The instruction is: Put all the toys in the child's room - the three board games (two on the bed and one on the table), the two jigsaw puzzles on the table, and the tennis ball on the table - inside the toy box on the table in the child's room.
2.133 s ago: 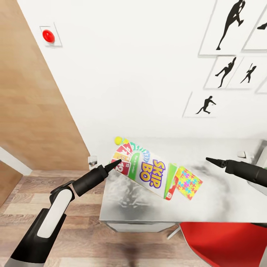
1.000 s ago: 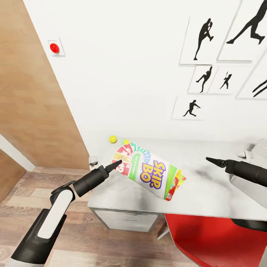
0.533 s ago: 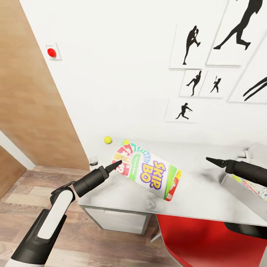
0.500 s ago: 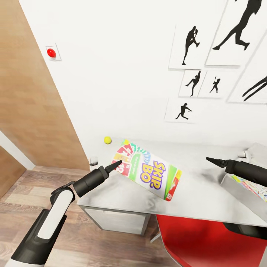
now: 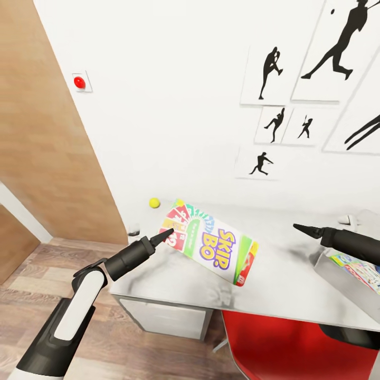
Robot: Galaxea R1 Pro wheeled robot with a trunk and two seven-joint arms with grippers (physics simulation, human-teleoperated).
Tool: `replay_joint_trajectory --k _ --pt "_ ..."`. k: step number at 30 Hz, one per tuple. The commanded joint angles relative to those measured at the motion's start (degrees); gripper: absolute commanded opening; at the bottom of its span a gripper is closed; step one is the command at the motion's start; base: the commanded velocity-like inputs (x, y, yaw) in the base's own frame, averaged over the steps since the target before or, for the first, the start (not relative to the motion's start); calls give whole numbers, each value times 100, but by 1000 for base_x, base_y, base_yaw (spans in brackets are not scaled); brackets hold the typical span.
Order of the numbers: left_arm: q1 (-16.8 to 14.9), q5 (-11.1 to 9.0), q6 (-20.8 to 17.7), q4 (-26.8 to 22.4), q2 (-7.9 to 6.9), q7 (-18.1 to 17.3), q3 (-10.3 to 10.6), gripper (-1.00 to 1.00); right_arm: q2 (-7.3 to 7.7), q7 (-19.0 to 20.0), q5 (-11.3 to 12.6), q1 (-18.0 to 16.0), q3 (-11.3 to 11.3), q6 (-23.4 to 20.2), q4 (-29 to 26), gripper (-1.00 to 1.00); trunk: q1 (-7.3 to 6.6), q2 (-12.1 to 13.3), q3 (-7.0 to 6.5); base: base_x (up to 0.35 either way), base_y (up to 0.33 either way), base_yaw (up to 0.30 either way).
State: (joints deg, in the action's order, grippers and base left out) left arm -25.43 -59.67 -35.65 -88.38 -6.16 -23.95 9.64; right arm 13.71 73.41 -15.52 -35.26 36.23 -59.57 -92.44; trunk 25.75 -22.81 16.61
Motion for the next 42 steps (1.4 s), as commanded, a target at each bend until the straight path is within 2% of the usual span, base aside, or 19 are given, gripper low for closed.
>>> replay_joint_trajectory --k 1,9,28,35,40,42 --pt "-6 -36 -30 0 -2 14 3 -100 0 59 -57 -7 7 -43 -4 100 4 -11 1 1 -3 94" --pt "-6 -40 -29 4 0 14 4 -100 0 59 -57 -7 9 -43 -3 100 4 -11 -53 -6 -21 102" --pt "1 -69 -7 6 7 15 7 -100 -43 61 -48 4 -33 -43 -2 100 4 -11 -67 -60 -152 14" --pt "122 -83 311 37 131 3 -4 -100 -87 210 35 43 -124 -43 2 100 4 -11 -67 -6 -16 0" --pt "208 -77 717 52 208 -1 -6 -100 -136 487 84 86 -395 -43 18 100 4 -11 -67 -2 -5 0" --pt "215 -80 767 53 214 -7 -6 -100 -142 509 88 95 -429 -43 19 100 4 -11 -67 -1 -2 0"
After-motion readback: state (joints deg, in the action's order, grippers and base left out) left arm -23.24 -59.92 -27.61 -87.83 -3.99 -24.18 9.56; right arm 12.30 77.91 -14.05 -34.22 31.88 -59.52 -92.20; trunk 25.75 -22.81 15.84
